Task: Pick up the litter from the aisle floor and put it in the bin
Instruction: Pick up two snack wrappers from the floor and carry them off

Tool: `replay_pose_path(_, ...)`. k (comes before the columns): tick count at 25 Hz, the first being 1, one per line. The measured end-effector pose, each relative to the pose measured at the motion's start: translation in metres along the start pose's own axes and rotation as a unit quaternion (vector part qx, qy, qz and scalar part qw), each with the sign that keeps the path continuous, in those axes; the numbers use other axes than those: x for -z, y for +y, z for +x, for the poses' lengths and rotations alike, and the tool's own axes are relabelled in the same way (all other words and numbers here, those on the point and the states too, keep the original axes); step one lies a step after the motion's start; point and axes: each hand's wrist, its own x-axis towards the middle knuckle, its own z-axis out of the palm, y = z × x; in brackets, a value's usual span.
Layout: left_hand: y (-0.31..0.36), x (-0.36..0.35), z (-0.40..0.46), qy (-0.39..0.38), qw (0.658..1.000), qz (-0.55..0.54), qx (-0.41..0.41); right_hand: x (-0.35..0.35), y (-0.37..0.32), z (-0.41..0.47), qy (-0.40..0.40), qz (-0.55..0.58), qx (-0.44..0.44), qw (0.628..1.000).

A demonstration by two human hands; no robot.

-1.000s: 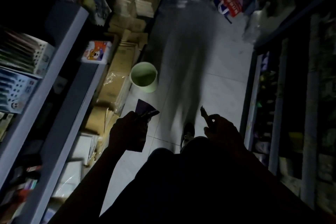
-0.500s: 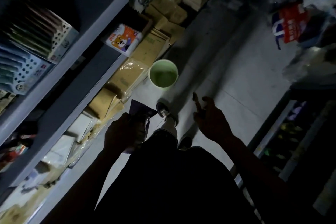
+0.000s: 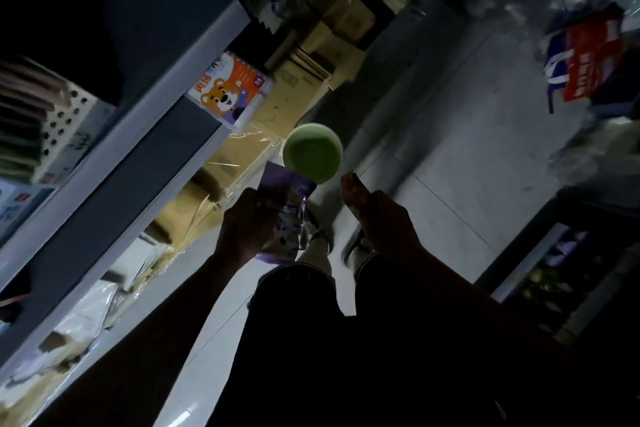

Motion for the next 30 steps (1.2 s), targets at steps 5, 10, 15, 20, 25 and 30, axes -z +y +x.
replay_pose_path(5,-0.008,-0.056,0.091,-0.029,0.999,0.018,0.036,-0.042,0.049,0.119,-0.032,-0.127,0.050,0.990)
replay_pose_path(10,-0.029,-0.132,0.196,-0.044,0.983,-0.010,0.176,-0.088,0.075,0.246,-0.026,-0.120,-0.010,0.992)
replay_pose_path(15,-0.074,-0.215,0.290,-0.034,0.971,-0.020,0.237,-0.150,0.086,0.362,-0.049,-0.112,-0.037,0.992)
replay_pose_path(20,-0.115,-0.281,0.330,-0.068,0.972,-0.048,0.220,-0.197,0.116,0.423,-0.123,-0.156,-0.064,0.978)
replay_pose_path(25,-0.112,-0.278,0.301,-0.115,0.962,-0.039,0.245,-0.185,0.139,0.385,-0.195,-0.214,-0.026,0.957)
replay_pose_path(30,-0.062,-0.229,0.235,-0.133,0.959,-0.042,0.248,-0.126,0.123,0.318,-0.215,-0.208,-0.010,0.954)
